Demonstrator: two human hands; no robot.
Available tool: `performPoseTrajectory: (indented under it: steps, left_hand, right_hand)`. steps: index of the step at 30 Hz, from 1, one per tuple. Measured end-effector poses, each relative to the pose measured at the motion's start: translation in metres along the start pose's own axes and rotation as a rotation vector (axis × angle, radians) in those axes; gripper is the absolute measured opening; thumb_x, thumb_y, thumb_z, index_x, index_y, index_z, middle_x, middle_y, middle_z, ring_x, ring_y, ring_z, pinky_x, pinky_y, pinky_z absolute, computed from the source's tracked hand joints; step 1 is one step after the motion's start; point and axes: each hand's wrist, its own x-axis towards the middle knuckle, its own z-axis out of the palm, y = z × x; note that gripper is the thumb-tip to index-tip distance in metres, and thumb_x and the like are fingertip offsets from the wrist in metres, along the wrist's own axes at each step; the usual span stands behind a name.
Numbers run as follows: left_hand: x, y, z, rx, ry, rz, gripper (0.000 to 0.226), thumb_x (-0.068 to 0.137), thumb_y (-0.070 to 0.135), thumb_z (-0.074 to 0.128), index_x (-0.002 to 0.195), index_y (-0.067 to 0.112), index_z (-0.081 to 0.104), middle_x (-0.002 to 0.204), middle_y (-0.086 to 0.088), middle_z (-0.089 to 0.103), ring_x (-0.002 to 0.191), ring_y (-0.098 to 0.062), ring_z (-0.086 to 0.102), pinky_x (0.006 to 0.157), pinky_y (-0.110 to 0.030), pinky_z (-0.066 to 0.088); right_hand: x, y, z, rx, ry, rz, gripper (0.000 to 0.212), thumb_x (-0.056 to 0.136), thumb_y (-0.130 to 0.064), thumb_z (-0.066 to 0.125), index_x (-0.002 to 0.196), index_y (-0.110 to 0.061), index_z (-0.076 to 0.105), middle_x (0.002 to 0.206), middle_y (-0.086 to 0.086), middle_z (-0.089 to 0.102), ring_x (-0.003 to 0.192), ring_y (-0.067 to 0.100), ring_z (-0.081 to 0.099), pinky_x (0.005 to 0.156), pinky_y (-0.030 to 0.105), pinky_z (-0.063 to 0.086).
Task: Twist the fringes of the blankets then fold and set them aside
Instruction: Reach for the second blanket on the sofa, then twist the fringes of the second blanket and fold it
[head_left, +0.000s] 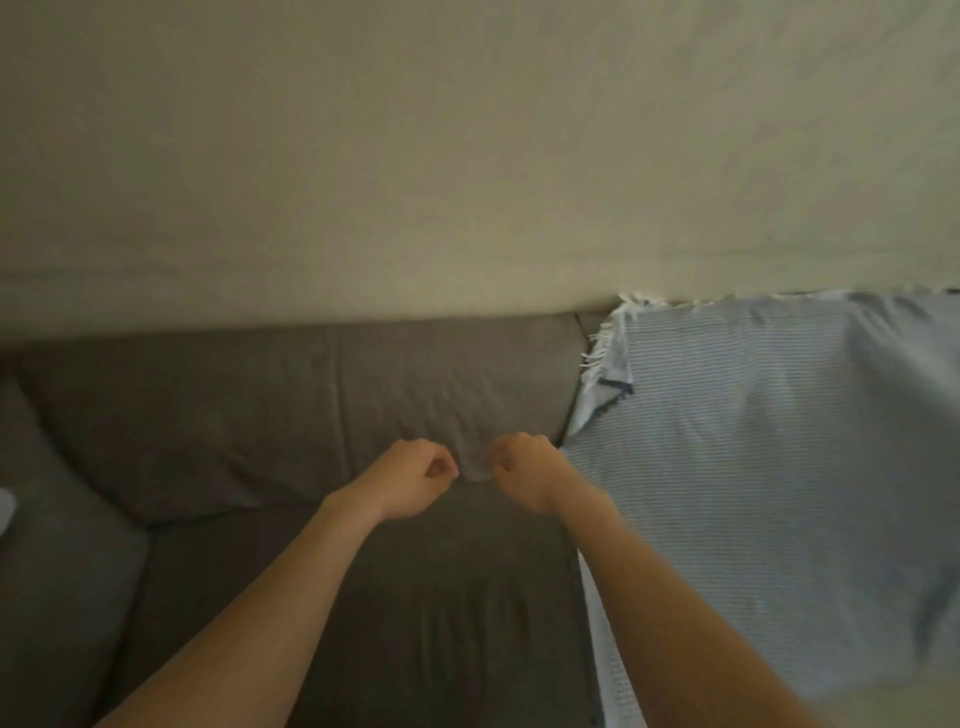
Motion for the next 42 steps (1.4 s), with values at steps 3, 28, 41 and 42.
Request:
performPoseTrajectory:
  steps: [3, 28, 41, 42]
  left_hand:
    - [0.039, 0.026, 0.015, -0.018, -0.018, 0.056, 0.019, 0.103, 0.024, 0.061, 0.112, 0.022, 0.078, 0.104, 0.005, 0.077, 0.076, 0.001, 0.064, 0.083, -0.025, 0.053]
    - [0.259, 0.377, 0.196, 0.162, -0.371, 0.021, 0.025, 0.106, 0.037, 0.055, 0.121, 0.028, 0.072, 0.116, 0.006, 0.069, 0.104, -0.010, 0.065, 0.081, -0.022, 0.049]
    - [0.342, 0.402, 0.211, 0.162, -0.059, 0.011, 0.023, 0.104, 0.034, 0.058, 0.122, 0.026, 0.070, 0.118, 0.005, 0.071, 0.101, -0.012, 0.068, 0.091, -0.041, 0.061]
    - [0.348, 0.402, 0.211, 0.151, -0.036, 0.017, 0.023, 0.104, 0.033, 0.058, 0.121, 0.025, 0.071, 0.118, 0.006, 0.072, 0.101, -0.012, 0.069, 0.091, -0.040, 0.061]
  right_hand:
    - [-0.013, 0.025, -0.016, 0.009, 0.057, 0.078, 0.051, 0.083, -0.035, 0.045, 0.125, -0.022, 0.071, 0.122, 0.017, 0.073, 0.113, 0.043, 0.067, 0.094, 0.047, 0.058]
    - [-0.043, 0.429, -0.206, 0.193, 0.118, 0.110, 0.037, 0.099, -0.025, 0.056, 0.133, -0.019, 0.069, 0.128, 0.006, 0.072, 0.115, 0.021, 0.068, 0.103, 0.037, 0.055]
    - [-0.007, 0.489, -0.256, 0.040, 0.146, 0.068, 0.037, 0.101, -0.022, 0.055, 0.137, -0.016, 0.063, 0.130, 0.010, 0.068, 0.112, 0.027, 0.068, 0.094, 0.042, 0.060]
    - [-0.004, 0.489, -0.260, 0.019, 0.142, 0.070, 0.037, 0.101, -0.020, 0.055, 0.137, -0.015, 0.062, 0.130, 0.011, 0.068, 0.111, 0.027, 0.068, 0.093, 0.042, 0.060]
